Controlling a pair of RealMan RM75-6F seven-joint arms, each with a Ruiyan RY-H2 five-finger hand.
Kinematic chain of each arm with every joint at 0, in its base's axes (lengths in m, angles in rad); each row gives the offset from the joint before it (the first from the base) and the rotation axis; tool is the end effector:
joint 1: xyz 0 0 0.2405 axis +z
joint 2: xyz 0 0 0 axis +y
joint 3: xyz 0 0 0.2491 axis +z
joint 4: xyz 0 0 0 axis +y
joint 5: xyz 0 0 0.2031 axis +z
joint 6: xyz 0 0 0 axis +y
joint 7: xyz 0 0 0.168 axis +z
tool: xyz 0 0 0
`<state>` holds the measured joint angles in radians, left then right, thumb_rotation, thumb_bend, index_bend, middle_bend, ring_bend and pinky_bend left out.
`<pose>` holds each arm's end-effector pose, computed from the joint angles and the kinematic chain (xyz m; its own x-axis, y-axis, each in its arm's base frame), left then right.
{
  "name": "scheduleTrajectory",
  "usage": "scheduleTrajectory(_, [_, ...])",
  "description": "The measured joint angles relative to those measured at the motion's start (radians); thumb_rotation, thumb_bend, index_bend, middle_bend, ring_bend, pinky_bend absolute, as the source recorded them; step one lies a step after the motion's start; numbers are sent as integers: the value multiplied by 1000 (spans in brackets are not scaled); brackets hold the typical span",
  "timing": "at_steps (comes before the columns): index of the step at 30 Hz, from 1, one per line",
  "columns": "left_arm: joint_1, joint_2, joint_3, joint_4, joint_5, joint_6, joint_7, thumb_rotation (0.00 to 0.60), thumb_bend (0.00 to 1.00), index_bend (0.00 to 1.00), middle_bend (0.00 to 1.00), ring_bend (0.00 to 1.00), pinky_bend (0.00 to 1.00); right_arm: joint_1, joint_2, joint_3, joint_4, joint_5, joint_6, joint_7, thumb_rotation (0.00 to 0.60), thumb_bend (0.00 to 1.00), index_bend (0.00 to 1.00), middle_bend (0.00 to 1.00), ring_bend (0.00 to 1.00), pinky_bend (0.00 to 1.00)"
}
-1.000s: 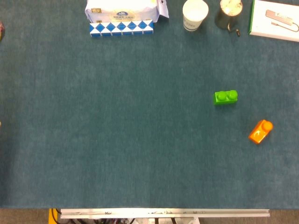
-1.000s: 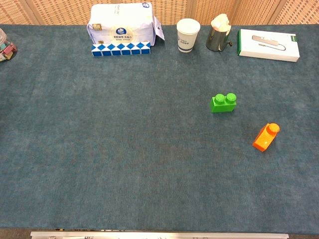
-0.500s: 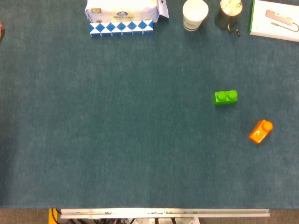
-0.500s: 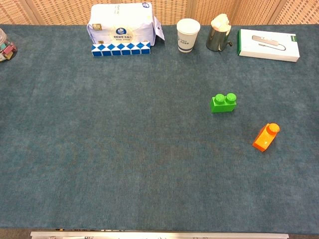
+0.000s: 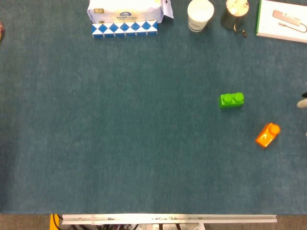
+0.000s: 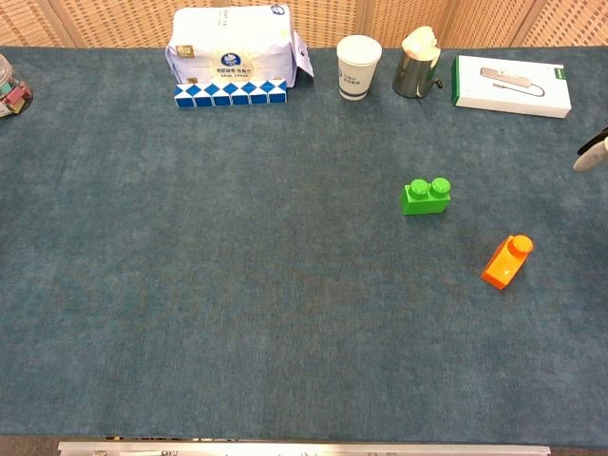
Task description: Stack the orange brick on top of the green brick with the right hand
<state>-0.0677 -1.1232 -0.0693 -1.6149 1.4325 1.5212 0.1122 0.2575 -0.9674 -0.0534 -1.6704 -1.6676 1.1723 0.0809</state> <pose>-0.3107 0.2020 0.1738 0.4849 -0.0378 0.8738 0.8732 0.0770 -0.4812 -0.2796 -0.2181 0.1332 0.4924 -0.3261 0.8070 -0.8651 -0.2855 0.4125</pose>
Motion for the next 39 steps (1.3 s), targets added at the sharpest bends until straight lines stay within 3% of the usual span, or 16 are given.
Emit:
scheduleTrajectory(11, [2,12,5,-14,-15,-19,10,600,102,464,443,263,173,98,12,-31,6,-48,-154,-126,600,218,321,232,110,190])
scheduleTrajectory(20, [5,17,5,-20,-21,-24,11,600,101,464,443,263,173,117,-75,-28,78,-32,-183,-255,600,223,321,91,0,122])
scheduleTrajectory(39, [10,25,9,-32,-19,-24,10,600,102,464,443,263,173,152,-175,-47,142,-29,-204,-311,600,222,321,70,0,113])
